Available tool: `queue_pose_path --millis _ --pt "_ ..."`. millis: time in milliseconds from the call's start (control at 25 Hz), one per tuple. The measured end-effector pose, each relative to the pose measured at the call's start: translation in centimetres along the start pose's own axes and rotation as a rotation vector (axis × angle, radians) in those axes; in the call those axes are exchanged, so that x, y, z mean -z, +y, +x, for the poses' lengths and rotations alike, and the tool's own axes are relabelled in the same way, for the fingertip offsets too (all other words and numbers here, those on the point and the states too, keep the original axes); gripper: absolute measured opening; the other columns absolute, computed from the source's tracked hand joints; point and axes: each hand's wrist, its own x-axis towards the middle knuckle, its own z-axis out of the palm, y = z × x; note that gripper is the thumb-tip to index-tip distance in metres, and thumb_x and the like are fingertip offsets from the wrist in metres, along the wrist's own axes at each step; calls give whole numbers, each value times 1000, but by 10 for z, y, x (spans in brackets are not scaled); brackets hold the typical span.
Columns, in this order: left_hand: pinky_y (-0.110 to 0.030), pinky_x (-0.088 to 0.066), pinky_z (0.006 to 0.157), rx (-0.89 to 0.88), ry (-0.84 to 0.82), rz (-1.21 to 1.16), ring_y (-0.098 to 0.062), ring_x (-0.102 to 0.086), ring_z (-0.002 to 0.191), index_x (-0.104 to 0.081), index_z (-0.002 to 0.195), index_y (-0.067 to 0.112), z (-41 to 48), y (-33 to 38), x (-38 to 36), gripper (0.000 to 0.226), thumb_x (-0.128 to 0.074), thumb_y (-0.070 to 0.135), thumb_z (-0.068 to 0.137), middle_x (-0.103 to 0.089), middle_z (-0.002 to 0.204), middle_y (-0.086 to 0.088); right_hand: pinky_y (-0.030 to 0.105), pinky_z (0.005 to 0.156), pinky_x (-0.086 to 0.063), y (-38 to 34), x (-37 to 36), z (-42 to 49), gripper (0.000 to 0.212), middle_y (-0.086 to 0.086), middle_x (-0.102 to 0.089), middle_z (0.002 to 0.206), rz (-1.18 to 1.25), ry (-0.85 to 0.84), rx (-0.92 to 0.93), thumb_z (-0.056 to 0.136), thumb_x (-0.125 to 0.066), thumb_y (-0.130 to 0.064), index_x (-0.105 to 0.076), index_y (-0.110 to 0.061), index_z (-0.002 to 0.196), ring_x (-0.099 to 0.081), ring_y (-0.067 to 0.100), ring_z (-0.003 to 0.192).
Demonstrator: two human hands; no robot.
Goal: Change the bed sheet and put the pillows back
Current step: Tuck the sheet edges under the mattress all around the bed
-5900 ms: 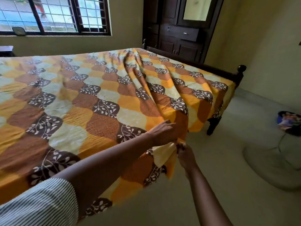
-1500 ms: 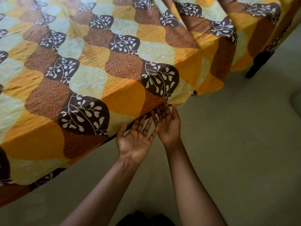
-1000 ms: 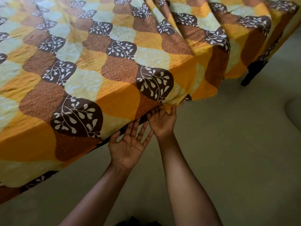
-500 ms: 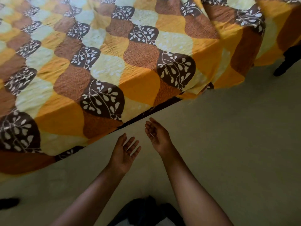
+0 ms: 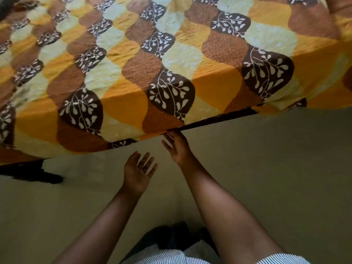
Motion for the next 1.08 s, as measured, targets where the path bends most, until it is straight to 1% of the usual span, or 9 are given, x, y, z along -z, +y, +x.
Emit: queue_pose_path --millis 80,240,400,520,600,680,800,960,1080 --pt "-44 -43 95 15 -19 -15 -28 -50 120 -52 112 15 3 9 12 26 -53 30 90 -56 127 -10 33 93 -43 6 -6 -4 38 6 -55 129 11 64 25 94 -52 -14 -49 -14 131 -50 20 123" --pt "-46 -41 97 30 -111 -51 -27 -47 124 -46 133 19 11 19 26 44 -52 31 92 -54 129 -6 33 93 -41 26 -3 -15 31 9 -55 130 33 162 25 97 -47 -14 -52 -9 127 -52 23 121" --pt "-45 -39 100 -27 -249 -88 -18 -54 109 -57 110 23 25 36 5 21 -44 30 95 -62 108 2 36 93 -45 31 -1 -26 21 7 -62 104 252 73 31 94 -39 -8 -59 -13 95 -58 19 100" --pt "-37 -44 93 -41 -273 -9 -12 -57 102 -56 107 26 35 39 4 16 -47 29 94 -63 108 4 37 88 -47 32 -15 -30 28 3 -69 90 220 -43 66 81 -37 2 -58 -16 89 -61 19 95" --pt "-35 -46 90 -31 -243 55 -12 -58 101 -57 107 26 39 39 12 15 -52 25 92 -62 107 4 35 87 -47 33 -26 -27 21 0 -71 84 134 -42 52 86 -42 -1 -57 -16 88 -60 18 93" --pt "-36 -47 86 -15 -127 136 -16 -56 101 -58 109 20 40 40 15 21 -61 22 88 -61 106 2 32 83 -48 35 -31 -20 15 -1 -68 96 -4 1 66 91 -49 -9 -57 -18 100 -59 16 96" --pt "-36 -45 82 0 26 198 -15 -57 92 -57 108 16 41 45 11 31 -70 21 81 -60 106 0 29 78 -47 39 -29 -9 23 0 -62 107 -227 127 115 91 -56 -18 -53 -16 114 -57 19 102" --pt "-34 -47 73 38 72 183 -16 -54 97 -54 121 12 36 52 6 45 -70 25 81 -58 119 -2 25 69 -46 37 -35 -4 37 7 -59 118 -342 273 142 88 -62 -20 -55 -8 122 -55 20 106" --pt "-30 -42 63 -38 204 166 -16 -52 79 -54 110 13 15 58 12 31 -58 36 89 -54 97 -3 31 71 -48 39 -39 -2 36 14 -58 124 -327 341 170 89 -62 -18 -55 -5 122 -54 27 113"
